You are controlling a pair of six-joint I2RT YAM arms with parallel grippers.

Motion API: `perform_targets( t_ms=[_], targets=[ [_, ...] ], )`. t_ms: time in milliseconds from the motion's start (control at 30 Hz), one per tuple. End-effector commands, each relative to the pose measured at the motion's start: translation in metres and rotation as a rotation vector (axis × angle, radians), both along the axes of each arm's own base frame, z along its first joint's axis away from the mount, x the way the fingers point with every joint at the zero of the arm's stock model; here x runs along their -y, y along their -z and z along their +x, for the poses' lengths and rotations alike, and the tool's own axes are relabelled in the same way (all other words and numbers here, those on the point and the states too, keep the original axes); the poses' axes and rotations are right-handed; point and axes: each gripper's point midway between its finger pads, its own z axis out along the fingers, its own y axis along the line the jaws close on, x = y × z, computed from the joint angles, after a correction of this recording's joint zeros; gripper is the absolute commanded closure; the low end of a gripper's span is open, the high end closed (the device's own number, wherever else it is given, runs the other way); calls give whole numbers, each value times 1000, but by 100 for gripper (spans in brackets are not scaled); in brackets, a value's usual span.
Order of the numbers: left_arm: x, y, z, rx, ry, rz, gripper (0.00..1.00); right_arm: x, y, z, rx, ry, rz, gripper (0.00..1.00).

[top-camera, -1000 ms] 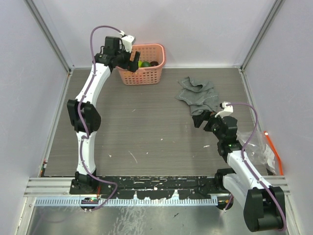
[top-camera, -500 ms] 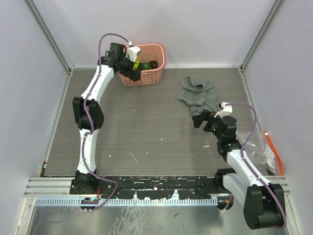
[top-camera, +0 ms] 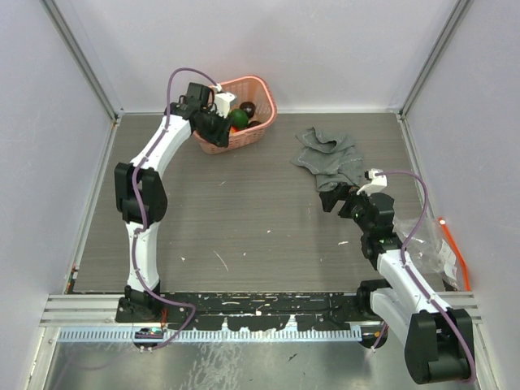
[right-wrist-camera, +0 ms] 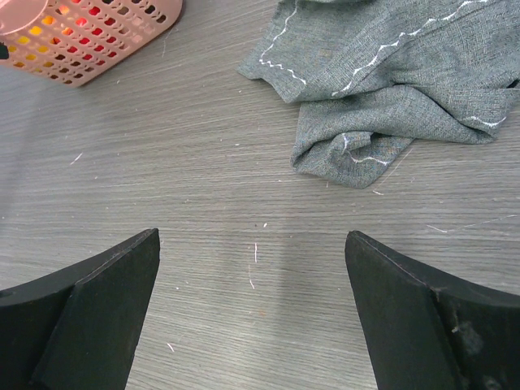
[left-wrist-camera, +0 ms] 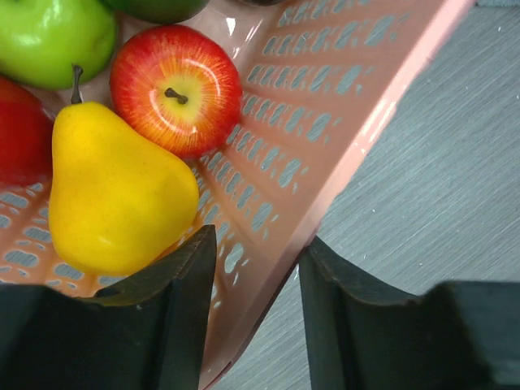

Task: Place the food in the zip-top bag and seal the zipper
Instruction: Move the bin to the center of the board.

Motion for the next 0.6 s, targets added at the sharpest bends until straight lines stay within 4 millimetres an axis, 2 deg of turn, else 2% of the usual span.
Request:
perform_targets(
  t_ms=[0, 167, 300, 567],
  targets=[
    [-9, -45, -11, 68, -62, 1, 60, -3, -23, 4, 82, -10, 18, 0],
    [-18, -51, -20, 68, -113, 14, 73, -5, -25, 3, 86, -18, 28, 0],
    [-26, -48, -37, 34, -139, 30, 81, -7, -25, 3, 85, -25, 36, 0],
    [-44, -40, -80, -21, -194, 61, 84, -11, -27, 3, 90, -44, 60, 0]
  ],
)
